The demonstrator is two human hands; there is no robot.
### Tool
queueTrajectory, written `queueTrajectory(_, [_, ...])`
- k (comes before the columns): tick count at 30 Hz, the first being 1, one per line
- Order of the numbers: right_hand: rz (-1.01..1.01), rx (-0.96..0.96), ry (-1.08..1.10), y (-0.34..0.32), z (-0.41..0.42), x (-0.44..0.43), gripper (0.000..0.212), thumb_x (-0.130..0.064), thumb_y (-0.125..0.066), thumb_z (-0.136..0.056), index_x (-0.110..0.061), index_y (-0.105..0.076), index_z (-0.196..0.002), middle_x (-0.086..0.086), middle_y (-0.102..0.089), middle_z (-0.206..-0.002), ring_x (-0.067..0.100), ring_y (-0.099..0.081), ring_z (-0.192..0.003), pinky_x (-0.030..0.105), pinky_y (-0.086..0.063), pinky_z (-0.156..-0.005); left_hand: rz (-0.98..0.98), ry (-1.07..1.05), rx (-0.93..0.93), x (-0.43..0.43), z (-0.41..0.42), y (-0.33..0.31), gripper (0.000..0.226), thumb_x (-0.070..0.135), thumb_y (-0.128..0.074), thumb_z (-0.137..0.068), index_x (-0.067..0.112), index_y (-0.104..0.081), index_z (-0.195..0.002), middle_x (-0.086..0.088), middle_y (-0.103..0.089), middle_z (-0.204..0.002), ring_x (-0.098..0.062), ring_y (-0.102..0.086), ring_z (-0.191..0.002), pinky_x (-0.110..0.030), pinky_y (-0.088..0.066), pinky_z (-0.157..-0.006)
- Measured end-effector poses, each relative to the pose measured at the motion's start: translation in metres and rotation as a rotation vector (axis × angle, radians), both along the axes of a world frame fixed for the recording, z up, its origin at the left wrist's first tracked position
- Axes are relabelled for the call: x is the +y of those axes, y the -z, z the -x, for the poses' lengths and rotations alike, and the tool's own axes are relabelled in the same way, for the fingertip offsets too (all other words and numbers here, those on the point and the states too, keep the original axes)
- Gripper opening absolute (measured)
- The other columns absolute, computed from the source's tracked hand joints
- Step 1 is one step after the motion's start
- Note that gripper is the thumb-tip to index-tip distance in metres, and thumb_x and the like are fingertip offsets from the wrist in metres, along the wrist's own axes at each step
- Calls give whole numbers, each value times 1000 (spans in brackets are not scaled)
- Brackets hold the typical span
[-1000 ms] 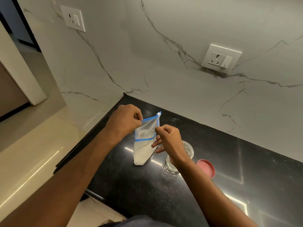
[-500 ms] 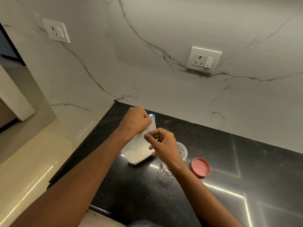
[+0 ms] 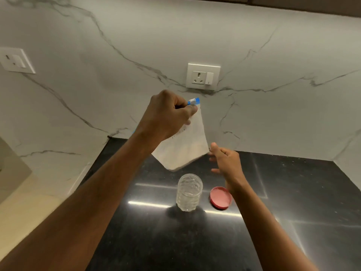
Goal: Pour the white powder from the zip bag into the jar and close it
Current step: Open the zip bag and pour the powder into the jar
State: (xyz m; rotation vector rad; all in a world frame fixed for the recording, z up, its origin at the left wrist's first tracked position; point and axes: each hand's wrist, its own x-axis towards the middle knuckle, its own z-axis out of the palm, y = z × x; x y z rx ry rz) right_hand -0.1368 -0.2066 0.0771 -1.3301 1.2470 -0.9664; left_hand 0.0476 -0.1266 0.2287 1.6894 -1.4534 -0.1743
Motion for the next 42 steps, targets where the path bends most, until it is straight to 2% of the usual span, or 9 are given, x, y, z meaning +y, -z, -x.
queueTrajectory(3, [-112, -122, 49, 2, 25, 1, 27, -39, -66, -101, -16, -80, -99, 1, -81, -97, 24, -73, -101, 43, -62, -78, -13, 110, 146, -8, 16, 8, 36, 30, -74, -98, -4, -80, -87, -8, -81, -81, -5, -79, -68, -36, -67, -69])
queueTrajectory(8, [-171, -226, 157, 3, 70, 9, 14, -23, -75, -94, -16, -79, -106, 2, -82, -100, 26, -74, -106, 40, -60, -79, -16, 196, 278, -11, 45, 24, 36, 28, -73, -98, -6, -78, -85, -13, -80, -78, -2, -78, -65, -27, -62, -64])
queueTrajectory(12, [-217, -340, 222, -5, 96, 15, 20, -18, -77, -91, -14, -78, -111, 5, -82, -102, 27, -74, -105, 39, -57, -82, -49, 268, 483, -9, 55, 40, 26, 29, -74, -97, 6, -82, -87, -7, -82, -80, -7, -81, -75, -41, -66, -72])
queueTrajectory(16, [-132, -343, 279, -18, 114, 20, 23, -15, -81, -86, -16, -76, -109, 0, -82, -93, 21, -74, -98, 37, -56, -83, -65, 283, 728, -6, 46, 62, 18, 29, -76, -97, 14, -83, -92, 1, -84, -91, -14, -82, -84, -39, -67, -71])
queueTrajectory(21, [-12, -377, 353, -29, 121, 19, 26, -14, -87, -80, -18, -70, -99, 5, -75, -99, 20, -69, -92, 39, -54, -84, -157, 321, 971, -1, 31, 93, 19, 24, -74, -98, 9, -83, -94, -12, -84, -98, -23, -82, -86, -35, -67, -67])
queueTrajectory(28, [32, -440, 327, -21, 131, 11, 27, -4, -83, -82, -14, -74, -105, 3, -76, -95, 21, -74, -95, 30, -62, -78, -214, 377, 919, 5, 26, 122, 29, 37, -74, -85, 11, -83, -95, -5, -84, -100, -22, -81, -92, -29, -66, -68])
queueTrajectory(32, [113, -369, 287, -17, 133, 10, 35, 0, -82, -83, -12, -72, -114, 0, -78, -89, 17, -76, -91, 30, -63, -83, -224, 359, 912, 3, 23, 132, 19, 28, -75, -91, 11, -82, -96, -3, -84, -101, -20, -81, -94, -29, -66, -69])
queueTrajectory(38, [208, -289, 254, -19, 129, 15, 44, -6, -84, -83, -7, -68, -124, 5, -75, -98, 20, -75, -97, 35, -63, -91, -240, 325, 900, 5, 16, 149, 15, 27, -74, -93, 15, -82, -95, -4, -84, -97, -17, -81, -93, -24, -64, -71])
queueTrajectory(42, [295, -229, 227, -24, 125, 20, 45, -8, -83, -86, -7, -67, -128, 3, -76, -97, 18, -75, -95, 30, -62, -88, -229, 301, 876, 6, 15, 159, 14, 25, -72, -98, 14, -80, -100, -2, -84, -96, -15, -81, -92, -21, -63, -70])
